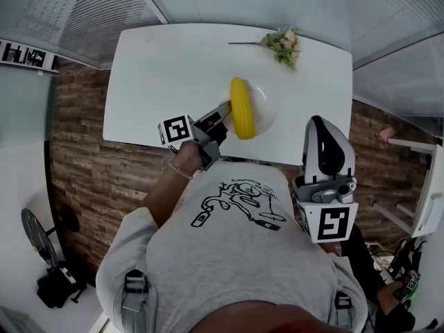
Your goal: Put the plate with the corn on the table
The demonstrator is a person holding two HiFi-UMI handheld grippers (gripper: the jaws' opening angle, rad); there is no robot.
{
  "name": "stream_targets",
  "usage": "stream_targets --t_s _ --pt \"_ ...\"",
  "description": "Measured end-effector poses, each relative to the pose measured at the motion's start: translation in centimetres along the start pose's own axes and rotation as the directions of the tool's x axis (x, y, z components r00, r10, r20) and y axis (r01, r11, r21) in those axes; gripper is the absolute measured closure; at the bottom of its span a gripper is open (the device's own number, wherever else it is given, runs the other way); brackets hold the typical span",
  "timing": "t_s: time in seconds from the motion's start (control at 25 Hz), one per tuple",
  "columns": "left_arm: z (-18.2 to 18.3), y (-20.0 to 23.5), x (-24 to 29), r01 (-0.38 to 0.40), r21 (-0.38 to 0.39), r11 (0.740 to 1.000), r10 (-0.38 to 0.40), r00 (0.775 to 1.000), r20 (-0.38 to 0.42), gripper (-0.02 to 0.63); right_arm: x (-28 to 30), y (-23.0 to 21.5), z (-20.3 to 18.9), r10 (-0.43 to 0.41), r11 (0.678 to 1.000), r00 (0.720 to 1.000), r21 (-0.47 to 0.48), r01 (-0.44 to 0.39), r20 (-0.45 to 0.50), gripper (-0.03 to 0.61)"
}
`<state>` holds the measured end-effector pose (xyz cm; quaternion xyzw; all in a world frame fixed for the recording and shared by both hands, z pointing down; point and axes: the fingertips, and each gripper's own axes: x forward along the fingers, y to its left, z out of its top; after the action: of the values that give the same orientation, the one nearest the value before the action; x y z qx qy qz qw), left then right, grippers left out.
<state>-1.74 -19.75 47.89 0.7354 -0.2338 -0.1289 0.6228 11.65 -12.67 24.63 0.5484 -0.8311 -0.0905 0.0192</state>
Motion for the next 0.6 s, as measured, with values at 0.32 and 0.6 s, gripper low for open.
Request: stream_targets --t_s 0.32,0.6 --pt "-0.4 2.3 0.3 -0.026 0.030 0.999 0.026 1.000 -0.012 0.583 -0.2 -0.2 0.2 -0.001 1.000 1.000 0.000 0.001 0.003 0.571" --pt "-0.4 4.6 0.8 -0.035 0.041 0.999 0.036 0.999 -0.016 0.583 -0.1 -0.3 0.2 0.001 1.000 1.000 -0.001 -0.001 0.007 0.571"
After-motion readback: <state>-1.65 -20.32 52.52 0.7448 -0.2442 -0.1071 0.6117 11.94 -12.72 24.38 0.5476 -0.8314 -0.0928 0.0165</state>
